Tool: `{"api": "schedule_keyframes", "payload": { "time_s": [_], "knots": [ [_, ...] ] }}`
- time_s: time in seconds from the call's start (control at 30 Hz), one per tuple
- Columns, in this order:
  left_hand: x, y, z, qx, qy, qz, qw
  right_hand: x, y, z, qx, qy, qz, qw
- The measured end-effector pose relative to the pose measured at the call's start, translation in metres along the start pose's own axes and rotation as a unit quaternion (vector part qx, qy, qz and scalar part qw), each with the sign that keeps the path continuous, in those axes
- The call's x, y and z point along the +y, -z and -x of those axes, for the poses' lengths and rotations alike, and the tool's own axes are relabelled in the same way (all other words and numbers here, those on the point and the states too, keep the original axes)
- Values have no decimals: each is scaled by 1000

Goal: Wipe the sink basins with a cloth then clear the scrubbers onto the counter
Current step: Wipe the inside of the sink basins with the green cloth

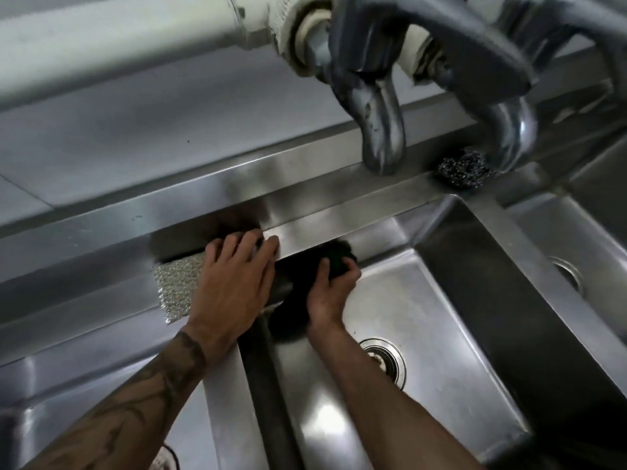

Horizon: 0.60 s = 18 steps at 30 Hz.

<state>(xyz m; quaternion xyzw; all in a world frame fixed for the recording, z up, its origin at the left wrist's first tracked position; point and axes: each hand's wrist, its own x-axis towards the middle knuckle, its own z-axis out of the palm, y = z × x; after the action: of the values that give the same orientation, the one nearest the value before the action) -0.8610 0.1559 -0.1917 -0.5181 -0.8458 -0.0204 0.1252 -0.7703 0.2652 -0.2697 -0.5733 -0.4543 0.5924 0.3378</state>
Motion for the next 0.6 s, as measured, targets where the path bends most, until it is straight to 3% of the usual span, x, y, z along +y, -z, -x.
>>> {"api": "schedule_keyframes", "payload": {
  "time_s": [0.17, 0.27, 0.47, 0.6],
  "knots": [
    [0, -2, 2, -1, 0, 40, 999, -48, 70, -107, 83, 84, 70, 991],
    [-1, -1, 2, 0, 3, 48, 999, -53, 82, -126, 101, 98, 86, 986],
    [0, 2, -1, -9, 10, 47, 999, -5, 19, -47, 55, 89, 57, 993],
    [3, 1, -1, 0, 16, 43, 999, 26, -7, 18, -49, 101, 96, 989]
  ]
}}
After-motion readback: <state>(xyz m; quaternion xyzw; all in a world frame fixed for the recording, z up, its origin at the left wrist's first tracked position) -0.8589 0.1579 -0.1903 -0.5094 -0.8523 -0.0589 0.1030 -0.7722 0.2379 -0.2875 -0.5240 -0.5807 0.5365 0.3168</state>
